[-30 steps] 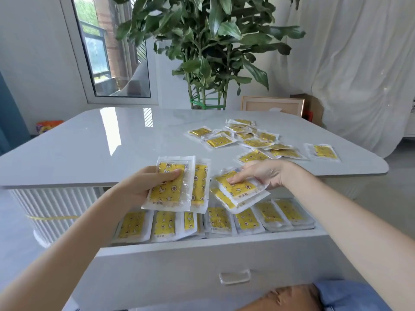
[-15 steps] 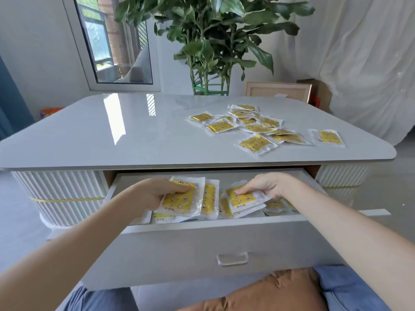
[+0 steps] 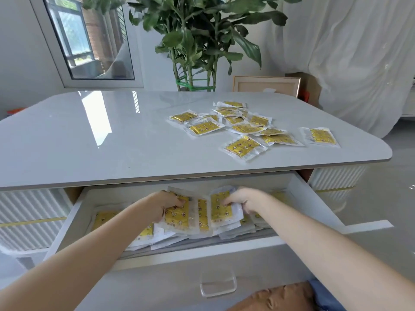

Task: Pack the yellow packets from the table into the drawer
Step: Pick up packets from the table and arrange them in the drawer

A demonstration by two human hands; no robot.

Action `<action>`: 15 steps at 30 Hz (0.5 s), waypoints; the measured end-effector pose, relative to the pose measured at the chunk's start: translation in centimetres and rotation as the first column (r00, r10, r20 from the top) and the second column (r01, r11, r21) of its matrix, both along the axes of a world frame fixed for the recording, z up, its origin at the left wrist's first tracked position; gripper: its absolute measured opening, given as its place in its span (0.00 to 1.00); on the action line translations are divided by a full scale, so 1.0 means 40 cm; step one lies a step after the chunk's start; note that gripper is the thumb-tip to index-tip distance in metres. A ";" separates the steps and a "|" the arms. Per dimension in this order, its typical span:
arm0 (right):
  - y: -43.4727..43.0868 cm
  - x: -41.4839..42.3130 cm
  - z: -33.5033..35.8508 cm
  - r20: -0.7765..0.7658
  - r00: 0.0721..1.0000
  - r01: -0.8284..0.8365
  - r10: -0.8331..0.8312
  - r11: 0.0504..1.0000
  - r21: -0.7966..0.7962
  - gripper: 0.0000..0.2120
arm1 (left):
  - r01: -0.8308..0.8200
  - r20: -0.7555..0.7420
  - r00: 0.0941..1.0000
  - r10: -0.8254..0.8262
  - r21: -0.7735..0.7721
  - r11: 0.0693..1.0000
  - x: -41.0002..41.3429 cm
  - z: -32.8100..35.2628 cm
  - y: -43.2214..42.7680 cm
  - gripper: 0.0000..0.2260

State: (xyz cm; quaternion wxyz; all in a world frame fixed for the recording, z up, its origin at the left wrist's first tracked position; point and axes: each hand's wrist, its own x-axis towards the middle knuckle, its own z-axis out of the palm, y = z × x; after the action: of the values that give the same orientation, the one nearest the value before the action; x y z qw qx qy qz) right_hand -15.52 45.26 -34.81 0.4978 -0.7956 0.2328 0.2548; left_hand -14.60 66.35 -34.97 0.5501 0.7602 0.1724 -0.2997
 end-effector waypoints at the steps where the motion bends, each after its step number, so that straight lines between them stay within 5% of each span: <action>1: 0.003 0.006 -0.006 0.044 0.999 0.008 -0.006 0.999 -0.051 0.21 | 0.003 -0.004 1.000 -0.003 0.003 1.000 0.004 -0.004 -0.004 0.03; 6: -0.014 0.021 -0.013 0.159 0.985 0.005 0.063 0.918 -0.397 0.25 | -0.009 -0.008 1.000 0.009 -0.009 1.000 0.018 -0.009 -0.025 0.03; 10: -0.044 0.039 -0.009 0.174 0.985 0.058 0.018 0.905 -0.422 0.22 | -0.008 -0.026 1.000 0.007 -0.048 0.999 0.015 -0.004 -0.041 0.03; 13: -0.083 0.038 0.008 0.154 0.987 0.087 -0.043 0.952 -0.293 0.22 | -0.038 -0.069 0.997 0.031 -0.107 0.994 0.010 0.008 -0.062 0.03; 15: -0.119 0.028 0.016 0.137 0.990 0.061 -0.010 0.926 -0.372 0.21 | -0.047 -0.094 0.995 0.035 -0.136 0.990 0.006 0.013 -0.082 0.03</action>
State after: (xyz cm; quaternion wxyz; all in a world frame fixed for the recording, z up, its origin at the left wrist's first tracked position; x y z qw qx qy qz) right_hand -14.42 40.50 -34.18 0.3553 -0.8870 0.2582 0.1428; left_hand -14.35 63.06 -34.46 0.5989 0.7021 0.1920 -0.3341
